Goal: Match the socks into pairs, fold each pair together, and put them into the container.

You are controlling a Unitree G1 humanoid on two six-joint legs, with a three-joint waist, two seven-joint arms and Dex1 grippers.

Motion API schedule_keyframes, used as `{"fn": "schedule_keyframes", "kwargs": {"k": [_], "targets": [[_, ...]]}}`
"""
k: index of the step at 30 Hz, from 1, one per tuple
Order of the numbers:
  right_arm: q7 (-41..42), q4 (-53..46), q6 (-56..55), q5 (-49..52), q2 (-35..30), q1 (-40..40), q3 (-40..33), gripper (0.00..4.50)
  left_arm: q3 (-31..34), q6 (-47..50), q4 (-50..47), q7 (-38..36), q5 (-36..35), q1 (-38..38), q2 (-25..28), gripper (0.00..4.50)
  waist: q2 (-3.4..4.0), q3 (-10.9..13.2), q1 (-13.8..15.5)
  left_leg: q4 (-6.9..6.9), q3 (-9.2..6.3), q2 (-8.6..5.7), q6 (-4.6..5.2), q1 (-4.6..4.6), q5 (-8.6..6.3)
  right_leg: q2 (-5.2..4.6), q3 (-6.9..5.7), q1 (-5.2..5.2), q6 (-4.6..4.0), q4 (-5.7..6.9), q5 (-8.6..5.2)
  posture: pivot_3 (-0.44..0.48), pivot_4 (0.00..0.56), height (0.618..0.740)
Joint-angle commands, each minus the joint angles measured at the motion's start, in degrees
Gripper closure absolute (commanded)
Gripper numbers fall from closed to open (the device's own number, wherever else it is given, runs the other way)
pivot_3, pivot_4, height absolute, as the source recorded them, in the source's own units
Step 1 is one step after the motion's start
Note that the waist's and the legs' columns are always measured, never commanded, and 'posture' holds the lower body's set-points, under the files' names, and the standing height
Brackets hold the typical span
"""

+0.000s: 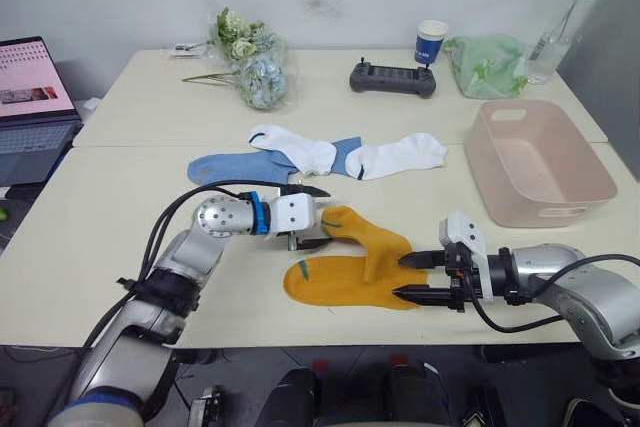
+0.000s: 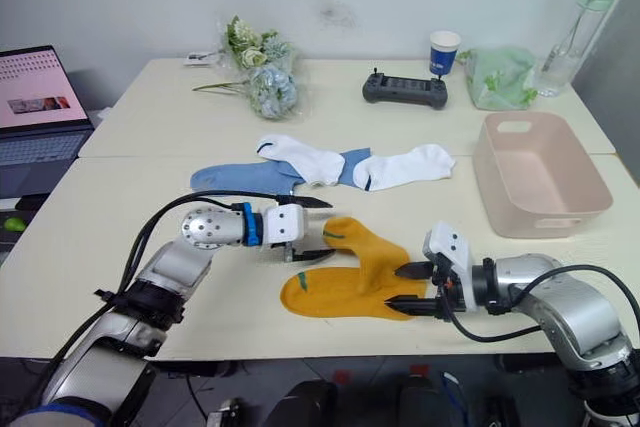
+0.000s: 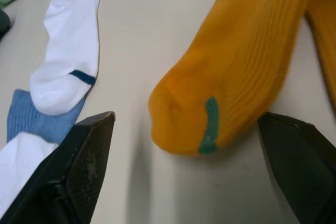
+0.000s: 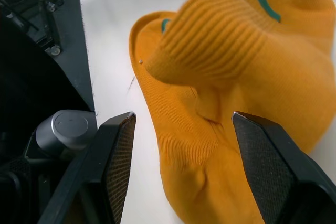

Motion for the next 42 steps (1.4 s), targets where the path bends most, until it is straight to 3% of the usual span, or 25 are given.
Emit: {"fn": "schedule_keyframes", "kwargs": {"k": [1,12,19,29,33,42], "targets": [[-1.8,-2.7,-2.4,-0.2,0.5,2.4,-0.6,1.36,-0.8,-5.5,6.0,1.6,3.3,-1.8,-0.6,0.91,0.0,0.0,0.1,0.01,-0.02,-0.01,0.0,0.0,0.0,0.0,-0.03,0.01,0.0,0.01,0.0,0.0,0.15,0.74],[-10.0,-2.7,0.3,-0.2,7.8,-1.8,3.0,1.36,0.4,-7.7,9.2,1.8,3.0,-3.2,-2.9,4.46,-0.01,0.0,-0.1,0.06,-0.1,-0.02,0.01,0.06,0.02,0.05,-0.03,0.08,0.04,0.06,0.02,0.0,0.15,0.74],[-12.5,-0.1,3.7,-1.1,10.3,-7.0,5.6,1.36,1.0,-6.8,8.1,1.7,2.9,-3.1,-2.9,4.46,0.0,0.0,-0.1,0.06,-0.12,-0.02,0.01,0.06,0.02,0.06,-0.03,0.06,0.04,0.07,0.02,0.0,0.15,0.74],[-4.9,2.3,5.3,3.4,0.8,-9.0,-0.5,1.36,2.7,-8.6,8.1,5.1,4.7,-1.1,1.5,4.46,0.0,0.0,-0.1,0.04,-0.11,-0.03,0.01,0.05,0.02,0.06,-0.02,0.04,0.04,0.06,0.02,0.0,0.15,0.74],[-10.4,9.1,3.3,-2.4,3.6,-11.5,1.8,1.36,2.7,-8.4,7.0,5.8,4.8,-0.1,1.3,4.46,-0.01,0.0,-0.1,0.05,-0.1,-0.02,0.01,0.07,0.02,0.06,-0.02,0.05,0.04,0.08,0.02,0.0,0.15,0.74],[-15.5,15.3,5.9,-4.2,12.0,-15.1,3.6,1.36,3.2,-7.7,5.8,6.5,5.1,0.2,1.2,4.46,0.0,0.0,-0.2,0.06,-0.09,-0.04,0.01,0.04,0.02,0.04,0.04,-0.02,0.04,0.1,0.02,0.0,0.15,0.74]]}}
